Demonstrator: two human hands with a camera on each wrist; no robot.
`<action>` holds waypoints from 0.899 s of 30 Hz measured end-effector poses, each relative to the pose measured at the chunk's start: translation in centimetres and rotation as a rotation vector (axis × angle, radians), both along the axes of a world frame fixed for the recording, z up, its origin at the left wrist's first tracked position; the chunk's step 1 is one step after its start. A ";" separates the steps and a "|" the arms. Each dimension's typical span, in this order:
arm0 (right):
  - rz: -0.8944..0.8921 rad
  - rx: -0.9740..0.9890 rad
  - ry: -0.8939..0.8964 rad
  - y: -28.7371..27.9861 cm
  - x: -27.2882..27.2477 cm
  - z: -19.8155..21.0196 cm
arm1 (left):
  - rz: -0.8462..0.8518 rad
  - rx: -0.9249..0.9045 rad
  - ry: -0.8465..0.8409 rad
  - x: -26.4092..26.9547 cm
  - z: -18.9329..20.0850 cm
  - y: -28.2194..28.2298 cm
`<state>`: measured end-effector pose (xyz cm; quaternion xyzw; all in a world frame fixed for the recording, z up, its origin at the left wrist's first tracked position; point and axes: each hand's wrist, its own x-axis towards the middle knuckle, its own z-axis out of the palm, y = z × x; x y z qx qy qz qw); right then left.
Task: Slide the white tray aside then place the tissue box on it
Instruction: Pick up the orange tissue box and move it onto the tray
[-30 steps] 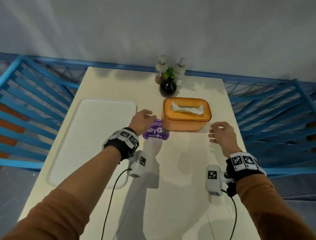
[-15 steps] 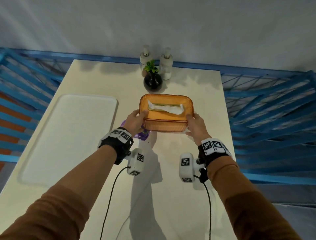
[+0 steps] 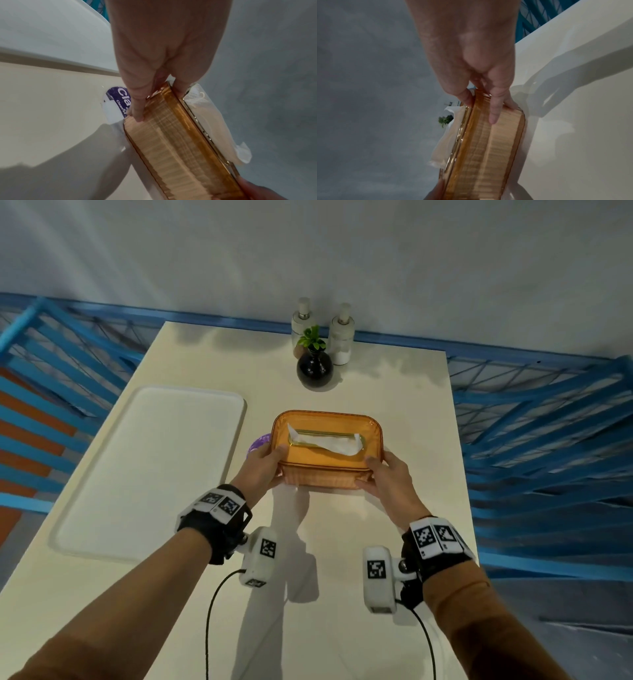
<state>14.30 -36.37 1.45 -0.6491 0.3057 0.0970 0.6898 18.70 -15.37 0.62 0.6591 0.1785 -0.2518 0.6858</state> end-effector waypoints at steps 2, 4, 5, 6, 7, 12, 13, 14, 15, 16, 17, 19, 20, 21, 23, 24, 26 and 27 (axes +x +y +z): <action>0.014 0.009 -0.023 0.9 -0.7 0.7 | -0.014 -0.005 -0.027 -1.1 0.8 1.2; 0.026 0.012 -0.047 2.0 -0.8 1.7 | -0.008 -0.004 -0.058 -1.8 2.0 2.6; 0.038 0.017 -0.064 2.7 -0.6 2.3 | 0.003 0.000 -0.074 -2.0 2.6 3.5; 0.052 0.023 -0.083 3.5 -0.3 3.0 | 0.014 0.005 -0.091 -2.0 3.3 4.4; 0.068 0.024 -0.102 4.4 0.1 3.7 | 0.022 0.009 -0.109 -1.9 4.0 5.4; 0.116 0.017 -0.160 10.0 3.3 6.7 | 0.049 0.035 -0.191 0.3 7.8 11.3; 0.125 0.023 -0.174 11.3 4.1 7.3 | 0.045 0.041 -0.204 1.1 8.5 12.8; 0.132 0.031 -0.189 12.7 5.0 7.8 | 0.039 0.046 -0.214 1.9 9.1 14.2; 0.137 0.038 -0.204 14.1 5.9 8.2 | 0.035 0.048 -0.224 2.8 9.7 15.7; 0.141 0.041 -0.216 15.5 7.0 8.6 | 0.033 0.050 -0.232 3.8 10.1 17.1; 0.143 0.045 -0.224 16.9 8.0 9.0 | 0.032 0.056 -0.235 5.1 10.4 18.6; 0.131 0.048 -0.228 19.7 10.5 9.3 | 0.027 0.078 -0.235 7.8 10.7 21.2; 0.121 0.040 -0.226 21.0 11.8 9.4 | 0.023 0.085 -0.235 9.3 10.8 22.3; 0.108 0.031 -0.220 22.3 13.1 9.3 | 0.020 0.090 -0.237 10.8 10.8 23.4; 0.093 0.019 -0.212 24.6 15.9 8.9 | 0.030 0.105 -0.235 13.9 10.7 25.2; 0.089 0.011 -0.213 25.6 17.3 8.6 | 0.041 0.106 -0.229 15.5 10.5 26.0; 0.075 -0.011 -0.216 27.1 20.3 7.7 | 0.043 0.097 -0.206 18.5 9.8 27.5; 0.068 -0.021 -0.213 27.8 21.7 7.2 | 0.038 0.095 -0.186 19.9 9.3 28.2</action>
